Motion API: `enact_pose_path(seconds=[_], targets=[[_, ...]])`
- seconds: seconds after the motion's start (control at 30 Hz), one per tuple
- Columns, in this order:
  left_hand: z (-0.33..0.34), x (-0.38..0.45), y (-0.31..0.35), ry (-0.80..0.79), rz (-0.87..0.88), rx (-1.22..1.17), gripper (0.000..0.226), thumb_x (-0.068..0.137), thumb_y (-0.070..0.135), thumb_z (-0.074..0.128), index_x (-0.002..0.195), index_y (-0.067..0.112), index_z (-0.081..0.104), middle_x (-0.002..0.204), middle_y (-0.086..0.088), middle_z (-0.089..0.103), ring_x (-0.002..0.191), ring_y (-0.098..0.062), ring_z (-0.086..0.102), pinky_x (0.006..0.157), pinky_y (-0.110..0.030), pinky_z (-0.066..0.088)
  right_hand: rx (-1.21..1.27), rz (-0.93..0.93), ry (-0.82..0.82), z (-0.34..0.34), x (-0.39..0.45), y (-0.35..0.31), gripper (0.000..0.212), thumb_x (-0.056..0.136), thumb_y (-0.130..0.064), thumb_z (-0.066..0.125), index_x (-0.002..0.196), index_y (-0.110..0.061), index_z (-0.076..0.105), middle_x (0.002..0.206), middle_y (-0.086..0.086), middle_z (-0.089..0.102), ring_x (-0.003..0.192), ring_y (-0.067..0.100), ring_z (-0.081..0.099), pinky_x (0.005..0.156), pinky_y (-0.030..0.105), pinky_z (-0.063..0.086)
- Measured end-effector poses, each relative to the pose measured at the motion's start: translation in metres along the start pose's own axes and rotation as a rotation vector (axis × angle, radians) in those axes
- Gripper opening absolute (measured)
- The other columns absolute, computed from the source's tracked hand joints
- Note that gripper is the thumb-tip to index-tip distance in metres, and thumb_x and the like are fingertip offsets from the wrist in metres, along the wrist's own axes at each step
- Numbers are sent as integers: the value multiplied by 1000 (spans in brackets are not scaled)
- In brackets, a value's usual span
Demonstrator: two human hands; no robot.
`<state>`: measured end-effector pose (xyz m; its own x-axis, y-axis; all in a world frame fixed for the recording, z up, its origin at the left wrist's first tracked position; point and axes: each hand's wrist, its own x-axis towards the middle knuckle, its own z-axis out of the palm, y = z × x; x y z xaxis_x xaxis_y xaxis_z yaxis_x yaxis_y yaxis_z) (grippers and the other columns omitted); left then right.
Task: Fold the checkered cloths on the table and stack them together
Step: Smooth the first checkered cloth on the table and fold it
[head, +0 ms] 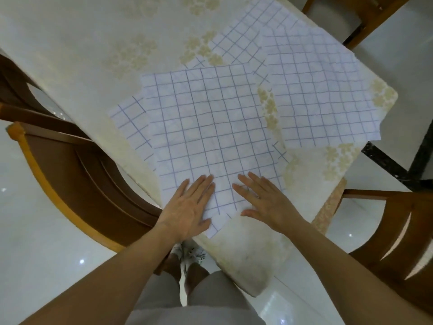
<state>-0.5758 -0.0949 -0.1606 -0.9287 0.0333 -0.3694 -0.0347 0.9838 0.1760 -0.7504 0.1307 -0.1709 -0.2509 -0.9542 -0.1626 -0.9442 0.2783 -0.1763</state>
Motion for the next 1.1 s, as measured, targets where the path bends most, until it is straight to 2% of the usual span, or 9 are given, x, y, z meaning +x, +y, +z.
enact_pose_path(seconds=[0.07,0.17,0.3,0.43,0.53,0.7,0.9,1.0,1.1], targets=[[1,3,-3,-13,28,5,86,95,61,28,156,15,-12,163,-6,-22,151,-21,-17,124,-47,-1,-22,-41,13,7,0,4,70,98,-58,40,157,-24,26,165,4,19,153,26,15,119,49,29],[2,4,-7,-31,48,3,86,93,62,28,159,14,1,165,-6,-10,153,-22,-5,124,-49,7,-35,-99,3,16,1,8,71,97,-59,42,157,-25,25,165,3,19,153,26,13,119,49,28],[3,4,-8,-25,54,50,84,93,62,31,158,12,14,166,-8,3,153,-24,5,122,-50,16,-33,-131,61,22,0,12,65,98,-58,44,154,-27,35,163,2,27,152,26,20,118,49,30],[6,3,-8,-30,90,93,80,98,61,23,158,13,0,165,-10,-9,153,-26,-6,123,-50,8,-35,-156,139,28,-6,11,56,100,-54,47,149,-28,45,159,1,35,149,26,28,115,47,35],[0,4,-1,-50,91,137,76,100,53,23,158,10,-1,165,-15,-10,153,-31,-5,121,-55,12,-64,-167,194,31,-8,10,51,101,-51,50,146,-27,50,156,1,40,146,27,33,111,45,40],[-10,4,4,-167,101,219,76,103,46,23,154,8,-19,158,-18,-30,148,-35,-23,121,-58,1,-81,-177,301,33,-9,7,41,101,-42,56,138,-24,59,150,1,49,141,27,43,104,44,46],[-4,4,4,-117,68,183,79,100,58,16,155,10,-14,161,-16,-22,150,-33,-17,121,-57,4,-116,-173,377,34,-6,5,29,101,-31,59,127,-20,68,141,2,59,133,29,52,99,42,50],[-4,6,5,-115,59,196,78,101,56,18,156,9,-11,162,-17,-19,151,-35,-13,121,-58,8,-107,-185,403,34,-3,6,26,99,-31,63,120,-20,72,138,3,61,130,29,55,97,42,51],[-6,6,8,-150,72,213,74,104,48,19,154,8,-18,159,-19,-27,149,-37,-20,120,-59,5,-80,-210,412,35,-2,5,23,96,-33,67,113,-19,75,138,6,61,128,31,56,96,45,52]])
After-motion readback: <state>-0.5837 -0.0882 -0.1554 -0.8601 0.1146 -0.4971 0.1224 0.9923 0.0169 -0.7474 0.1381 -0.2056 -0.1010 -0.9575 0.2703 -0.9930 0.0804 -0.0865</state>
